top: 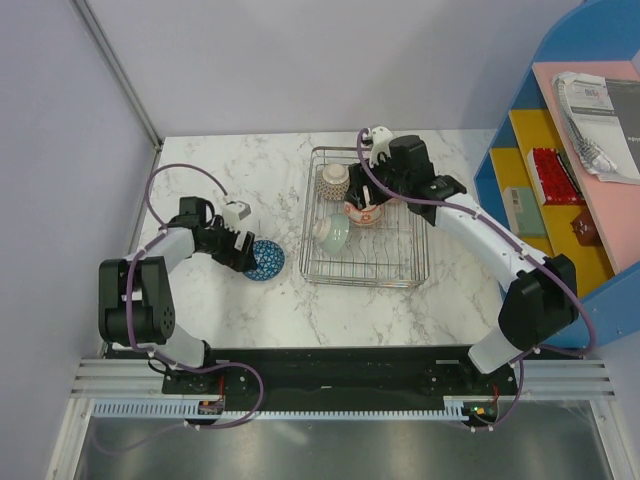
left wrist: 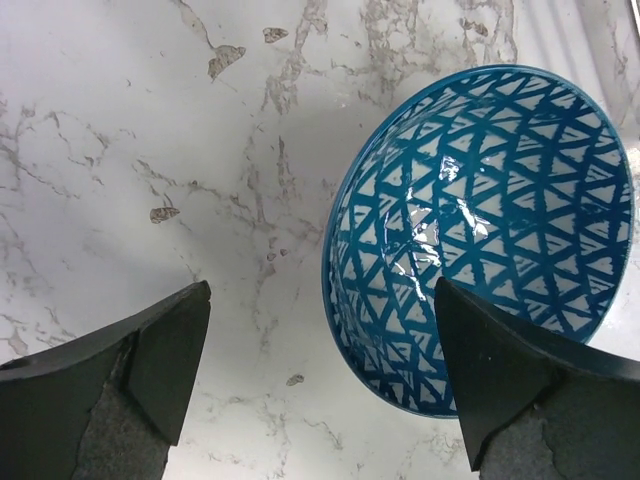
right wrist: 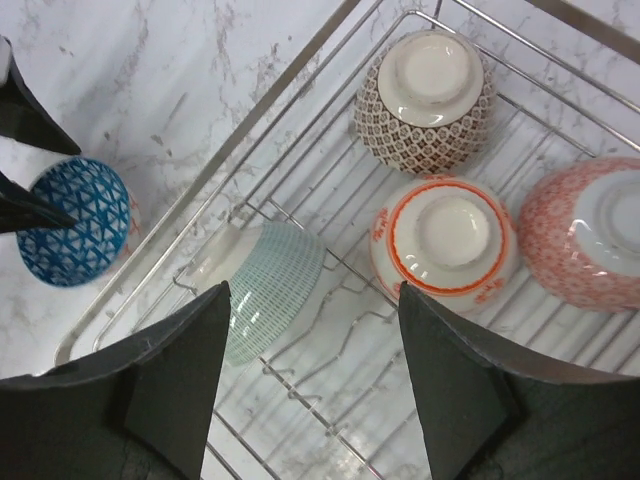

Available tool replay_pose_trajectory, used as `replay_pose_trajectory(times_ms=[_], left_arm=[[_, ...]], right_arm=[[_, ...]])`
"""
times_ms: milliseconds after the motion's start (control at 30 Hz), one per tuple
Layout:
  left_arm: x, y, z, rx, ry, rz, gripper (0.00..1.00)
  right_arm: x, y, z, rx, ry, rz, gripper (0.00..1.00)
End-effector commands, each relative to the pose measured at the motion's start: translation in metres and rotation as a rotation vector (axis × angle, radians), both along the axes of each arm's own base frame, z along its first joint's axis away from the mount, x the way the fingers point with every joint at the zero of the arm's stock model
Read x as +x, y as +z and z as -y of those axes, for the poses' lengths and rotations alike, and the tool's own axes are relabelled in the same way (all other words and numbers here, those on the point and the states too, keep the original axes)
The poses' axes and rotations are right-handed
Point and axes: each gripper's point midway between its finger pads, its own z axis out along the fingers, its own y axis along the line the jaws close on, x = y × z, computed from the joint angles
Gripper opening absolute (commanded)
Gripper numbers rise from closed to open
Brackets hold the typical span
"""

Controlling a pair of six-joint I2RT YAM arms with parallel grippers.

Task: Load the bowls into the dish rack

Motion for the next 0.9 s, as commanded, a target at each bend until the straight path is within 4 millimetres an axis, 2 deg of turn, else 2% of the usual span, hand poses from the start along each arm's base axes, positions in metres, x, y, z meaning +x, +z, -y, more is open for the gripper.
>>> replay_pose_trajectory(times_ms=[0, 33, 133, 200, 233, 267, 333, 367, 400, 433, 467, 500, 533, 567, 633, 667, 733, 767, 867], left_arm=[[0.015, 0.035, 0.006, -0.029, -0.015, 0.116, 1.0], [0.014, 0.042, 0.01, -0.055, -0.022, 0.126, 1.0], [0.015, 0.069, 0.018, -0.105, -0.037, 0.174, 1.0], [0.017, 0.092, 0.02, -0.136, -0.029, 0.218, 1.0], [0.017, 0.098, 0.018, -0.141, -0.017, 0.23, 1.0], [0.018, 0.11, 0.017, -0.15, 0.002, 0.255, 1.0], [0.023, 0.123, 0.003, -0.151, 0.066, 0.283, 1.0], [0.025, 0.13, -0.004, -0.147, 0.098, 0.301, 1.0], [0.03, 0.131, -0.024, -0.121, 0.17, 0.311, 1.0], [0.033, 0.133, -0.036, -0.106, 0.216, 0.32, 1.0], [0.035, 0.131, -0.057, -0.096, 0.307, 0.308, 1.0], [0.037, 0.126, -0.071, -0.086, 0.359, 0.293, 1.0], [0.038, 0.124, -0.083, -0.099, 0.417, 0.273, 1.0], [0.036, 0.121, -0.107, -0.107, 0.496, 0.26, 1.0], [0.036, 0.111, -0.125, -0.169, 0.562, 0.213, 1.0], [0.033, 0.108, -0.148, -0.184, 0.626, 0.208, 1.0], [0.031, 0.098, -0.157, -0.263, 0.664, 0.173, 1.0], [0.027, 0.095, -0.168, -0.284, 0.693, 0.172, 1.0], [0.025, 0.093, -0.172, -0.329, 0.703, 0.162, 1.0]], right_arm=[[-0.009, 0.032, -0.008, -0.168, 0.199, 0.139, 0.75], [-0.019, 0.025, -0.01, -0.201, 0.257, 0.111, 0.75], [-0.031, 0.022, -0.029, -0.284, 0.378, 0.145, 0.75], [-0.044, 0.016, -0.05, -0.333, 0.477, 0.172, 0.76], [-0.051, 0.012, -0.056, -0.355, 0.512, 0.169, 0.76], [-0.063, 0.008, -0.074, -0.368, 0.578, 0.179, 0.76], [-0.072, -0.002, -0.09, -0.403, 0.647, 0.185, 0.75], [-0.084, -0.005, -0.102, -0.41, 0.694, 0.193, 0.76], [-0.088, -0.009, -0.108, -0.42, 0.718, 0.191, 0.76], [-0.091, -0.011, -0.114, -0.432, 0.747, 0.202, 0.76], [-0.1, -0.022, -0.125, -0.449, 0.788, 0.192, 0.76], [-0.103, -0.027, -0.13, -0.466, 0.809, 0.197, 0.75], [-0.105, -0.037, -0.136, -0.495, 0.836, 0.196, 0.75], [-0.116, -0.041, -0.146, -0.509, 0.873, 0.208, 0.75], [-0.124, -0.054, -0.156, -0.554, 0.906, 0.212, 0.75], [-0.136, -0.058, -0.165, -0.57, 0.952, 0.23, 0.76], [-0.142, -0.069, -0.174, -0.61, 0.981, 0.238, 0.76], [-0.152, -0.074, -0.182, -0.627, 1.013, 0.248, 0.75], [-0.159, -0.095, -0.192, -0.698, 1.056, 0.263, 0.75]])
